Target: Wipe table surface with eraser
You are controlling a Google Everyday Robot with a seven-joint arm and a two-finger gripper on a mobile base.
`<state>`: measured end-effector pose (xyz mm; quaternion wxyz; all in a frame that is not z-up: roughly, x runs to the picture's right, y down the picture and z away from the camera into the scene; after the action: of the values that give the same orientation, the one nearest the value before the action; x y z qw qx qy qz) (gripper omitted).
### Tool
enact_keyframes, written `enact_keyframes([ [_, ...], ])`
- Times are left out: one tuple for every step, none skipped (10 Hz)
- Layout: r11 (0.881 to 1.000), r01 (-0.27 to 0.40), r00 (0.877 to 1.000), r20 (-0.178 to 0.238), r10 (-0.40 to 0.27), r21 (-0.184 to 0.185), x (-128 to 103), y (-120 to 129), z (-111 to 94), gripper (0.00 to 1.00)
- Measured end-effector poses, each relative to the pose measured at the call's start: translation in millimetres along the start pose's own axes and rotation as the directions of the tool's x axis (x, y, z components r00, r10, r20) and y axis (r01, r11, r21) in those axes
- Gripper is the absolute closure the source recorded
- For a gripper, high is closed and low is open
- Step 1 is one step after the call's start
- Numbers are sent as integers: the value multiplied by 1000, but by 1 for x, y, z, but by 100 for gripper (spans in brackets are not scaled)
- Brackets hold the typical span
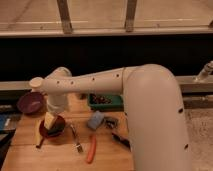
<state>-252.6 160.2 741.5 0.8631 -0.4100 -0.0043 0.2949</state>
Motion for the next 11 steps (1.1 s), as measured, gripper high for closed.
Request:
enact_keyframes([
  [1000,-5,1000,-7,5,-23,3,6,11,24],
  [999,-9,1000,-12,9,-35,4,10,15,24],
  [999,-12,1000,-16,11,-40,5,11,16,24],
  [999,-15,1000,-24,14,-44,6,13,18,24],
  [999,-16,999,-32,15,-46,7,16,20,24],
  [999,-22,999,-38,21,-48,10,18,22,24],
  [998,-34,998,-46,32,-49,14,19,23,24],
  [997,-48,998,-52,45,-52,19,19,26,24],
  [997,-59,997,-55,56,-55,23,18,28,24],
  [996,-69,996,-57,66,-58,26,17,30,24],
  [995,-84,995,-61,80,-61,30,14,33,24],
])
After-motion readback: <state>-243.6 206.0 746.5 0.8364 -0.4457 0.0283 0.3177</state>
